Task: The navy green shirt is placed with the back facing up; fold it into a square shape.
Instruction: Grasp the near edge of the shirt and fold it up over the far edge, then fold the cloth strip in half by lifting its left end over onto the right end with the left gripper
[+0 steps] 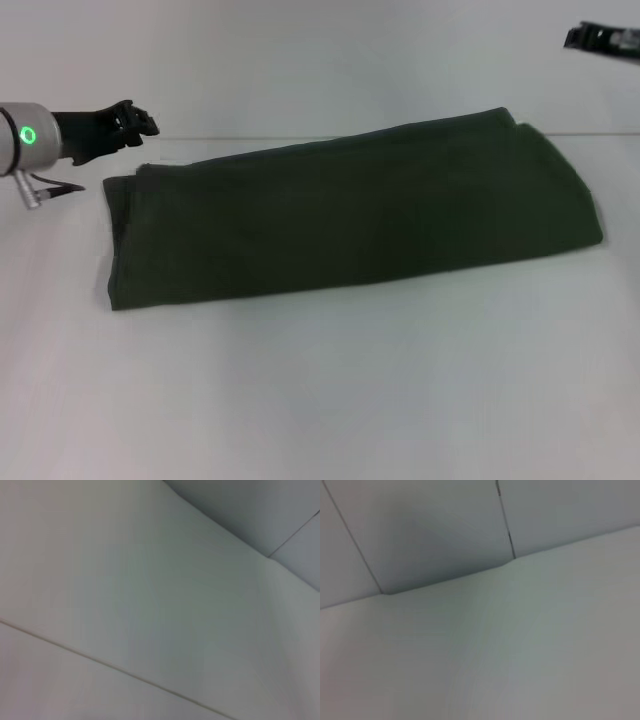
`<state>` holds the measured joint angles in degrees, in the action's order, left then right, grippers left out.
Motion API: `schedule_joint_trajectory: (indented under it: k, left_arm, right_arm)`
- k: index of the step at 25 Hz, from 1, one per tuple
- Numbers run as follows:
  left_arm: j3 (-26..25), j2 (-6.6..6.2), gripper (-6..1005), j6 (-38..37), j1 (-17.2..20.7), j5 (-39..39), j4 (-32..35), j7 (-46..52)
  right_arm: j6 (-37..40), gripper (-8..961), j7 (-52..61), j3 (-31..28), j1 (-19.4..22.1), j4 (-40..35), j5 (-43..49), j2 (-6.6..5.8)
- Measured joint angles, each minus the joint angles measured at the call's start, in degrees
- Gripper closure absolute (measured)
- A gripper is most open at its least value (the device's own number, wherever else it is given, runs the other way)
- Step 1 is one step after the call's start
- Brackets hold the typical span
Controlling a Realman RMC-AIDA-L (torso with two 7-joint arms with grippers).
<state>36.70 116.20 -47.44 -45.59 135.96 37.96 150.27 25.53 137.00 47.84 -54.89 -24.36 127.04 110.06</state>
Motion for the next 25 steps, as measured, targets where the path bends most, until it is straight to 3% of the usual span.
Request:
schedule_joint_trajectory:
  k: [3, 5, 8, 10, 11, 12, 13, 15, 16, 17, 19, 24, 25]
  left_arm:
    - [-0.3, 2.32, 748, 0.2, 1.3, -0.5, 3.4, 0.6]
    - [-0.4, 4.52, 675, -0.9, 3.7, -2.3, 8.0, 0.8]
    - [-0.4, 6.18, 617, -5.1, 8.0, -9.1, 11.6, -1.7]
    - [-0.5, 5.59, 579, -10.6, 11.2, -17.4, 10.3, -5.6]
    - [-0.5, 5.59, 560, -10.6, 11.2, -17.4, 10.3, -5.6]
    - [-0.4, 2.92, 541, -18.0, 13.9, -26.3, 5.2, -8.3]
    - [-0.5, 1.21, 522, -21.3, 14.9, -29.7, 1.9, -8.9]
    - [-0.4, -1.26, 483, -25.7, 16.2, -33.5, -3.3, -9.3]
    - [-0.4, -1.26, 464, -25.7, 16.2, -33.5, -3.3, -9.3]
    - [-0.5, -2.63, 445, -29.0, 17.8, -35.3, -7.5, -9.4]
    - [-0.6, -2.33, 352, -29.3, 19.1, -35.5, -8.4, -9.2]
    - [-1.2, -0.45, 77, -25.7, 20.8, -35.5, -9.5, -9.5]
    - [-1.2, -0.20, 77, -24.3, 20.8, -35.3, -9.9, -9.6]
  right_arm:
    - [5.5, 772, 1.6, -0.7, 1.4, -3.5, -0.2, -1.05]
    - [13.2, 674, 2.9, -2.1, 4.0, -7.8, -1.3, -1.48]
    - [27.2, 527, 1.7, -6.0, 10.2, -14.5, -7.5, -0.71]
    - [36.8, 444, -1.3, -8.4, 15.2, -16.6, -15.2, 0.01]
    - [41.3, 403, -3.2, -9.3, 17.6, -16.4, -19.2, 0.20]
    - [45.4, 361, -4.7, -10.1, 19.7, -15.9, -22.7, 0.29]
    - [48.7, 319, -5.8, -10.5, 21.4, -15.2, -25.0, 0.31]
    - [53.3, 239, -6.7, -11.1, 24.7, -13.6, -28.3, 0.29]
    - [54.8, 200, -6.9, -11.4, 26.0, -13.2, -29.1, 0.31]
    - [55.7, 161, -7.1, -11.8, 27.2, -12.8, -29.6, 0.51]
    - [56.7, 83, -7.6, -12.8, 28.6, -11.8, -29.9, 0.99]
    - [56.8, 56, -9.7, -14.3, 29.1, -8.6, -29.8, 1.17]
    - [56.7, 50, -10.0, -14.3, 29.0, -8.3, -29.7, 1.12]
